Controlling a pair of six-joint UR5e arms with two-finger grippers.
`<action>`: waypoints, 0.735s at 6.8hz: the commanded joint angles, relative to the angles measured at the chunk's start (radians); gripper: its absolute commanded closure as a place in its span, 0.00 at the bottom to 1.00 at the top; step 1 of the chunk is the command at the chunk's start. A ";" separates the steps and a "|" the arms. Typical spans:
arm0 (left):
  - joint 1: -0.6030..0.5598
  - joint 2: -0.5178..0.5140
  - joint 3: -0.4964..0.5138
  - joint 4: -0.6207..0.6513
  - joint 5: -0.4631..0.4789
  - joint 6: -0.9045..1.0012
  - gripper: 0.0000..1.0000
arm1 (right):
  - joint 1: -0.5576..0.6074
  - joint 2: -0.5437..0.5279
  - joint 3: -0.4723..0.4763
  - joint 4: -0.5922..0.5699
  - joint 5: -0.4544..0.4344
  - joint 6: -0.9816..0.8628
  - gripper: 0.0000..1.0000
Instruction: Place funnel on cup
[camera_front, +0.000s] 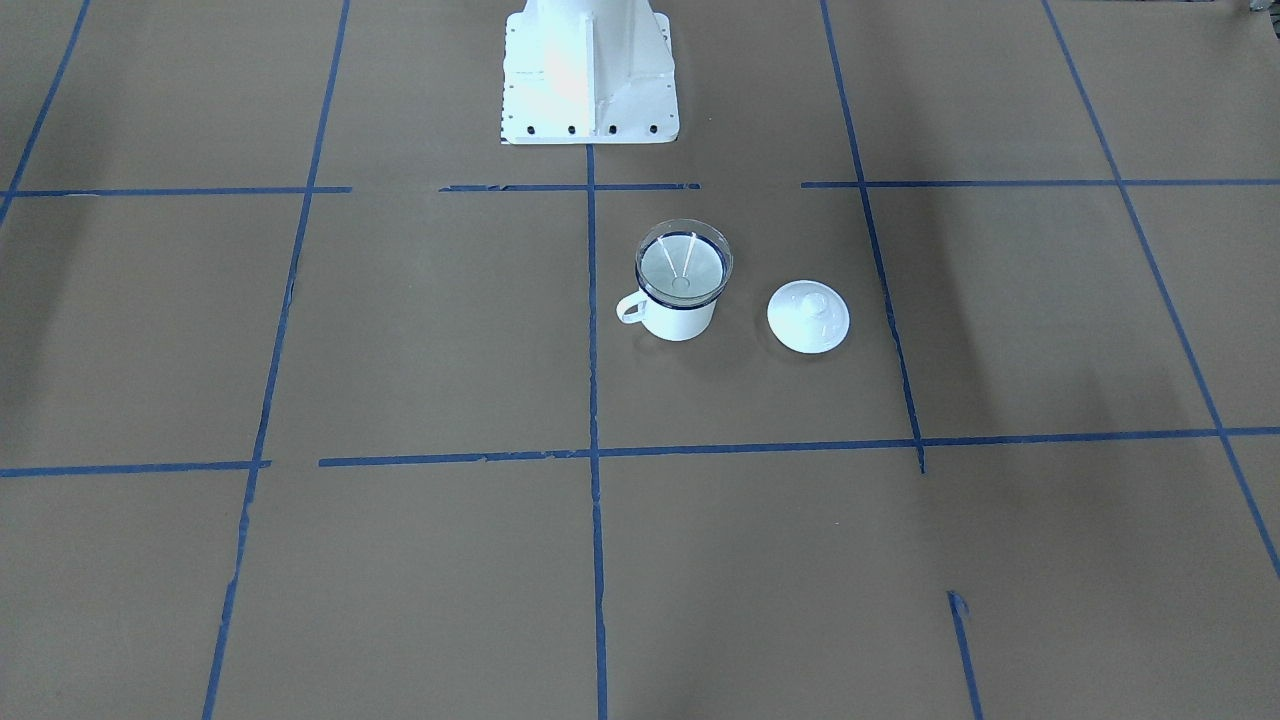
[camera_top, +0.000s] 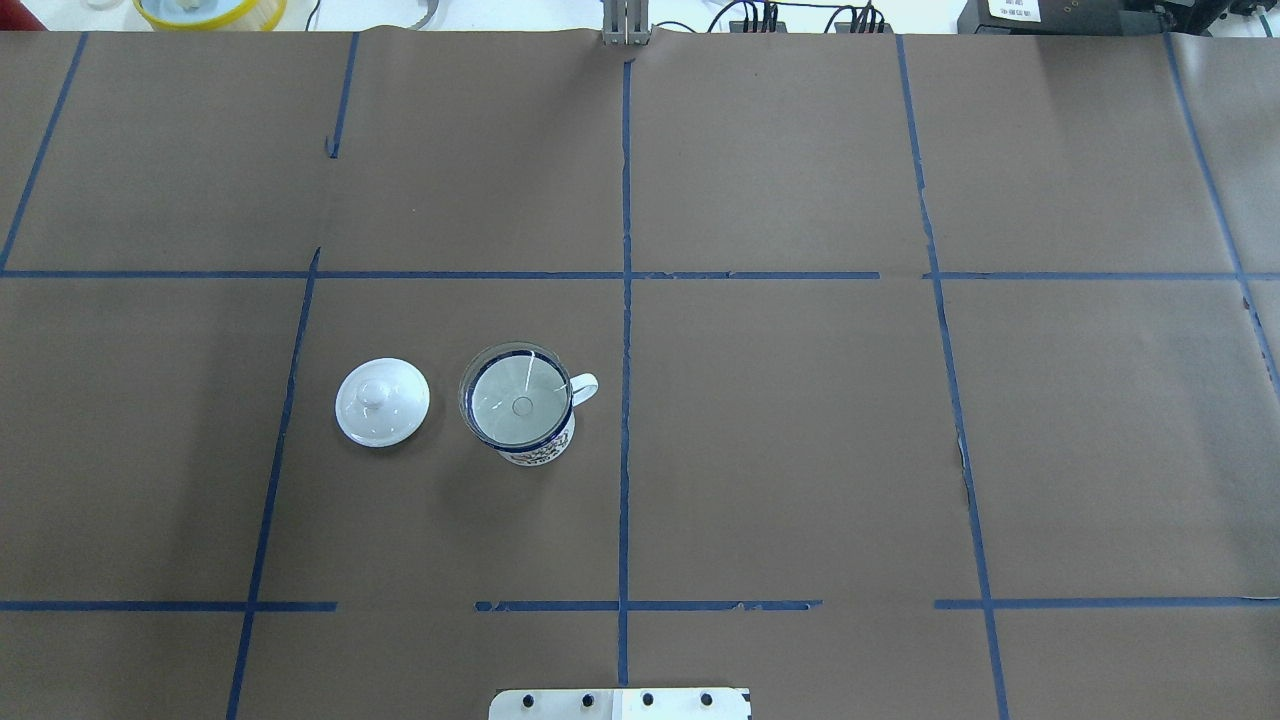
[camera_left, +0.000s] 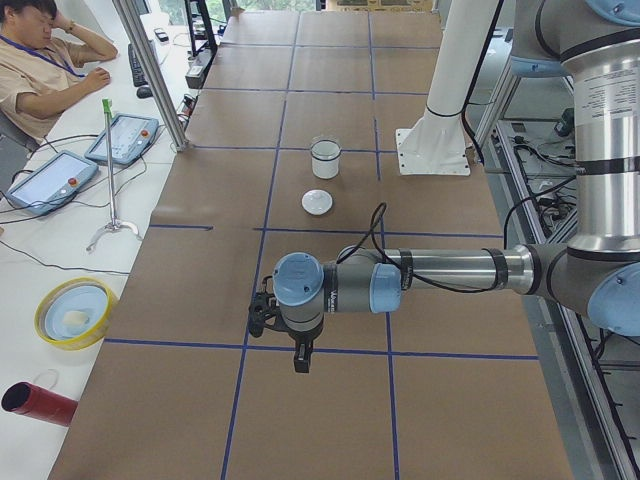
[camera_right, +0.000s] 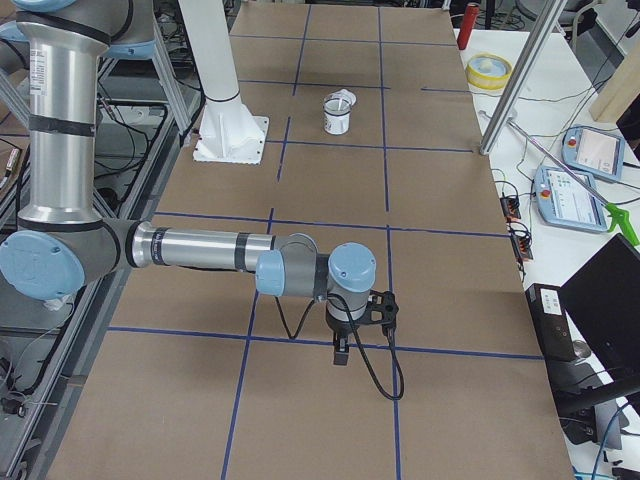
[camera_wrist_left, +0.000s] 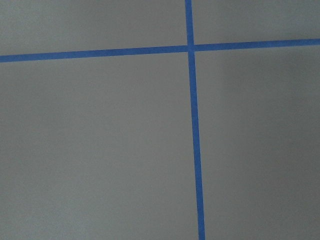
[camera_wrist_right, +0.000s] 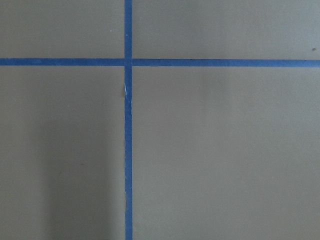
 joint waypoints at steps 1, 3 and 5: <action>0.001 -0.002 -0.006 -0.004 -0.001 0.000 0.00 | 0.000 0.000 0.000 0.000 0.000 0.000 0.00; 0.000 -0.001 -0.012 -0.001 0.003 0.000 0.00 | 0.000 0.000 -0.002 0.000 0.000 0.000 0.00; 0.001 -0.001 -0.013 -0.001 0.002 0.000 0.00 | 0.000 0.000 0.000 0.000 0.000 0.000 0.00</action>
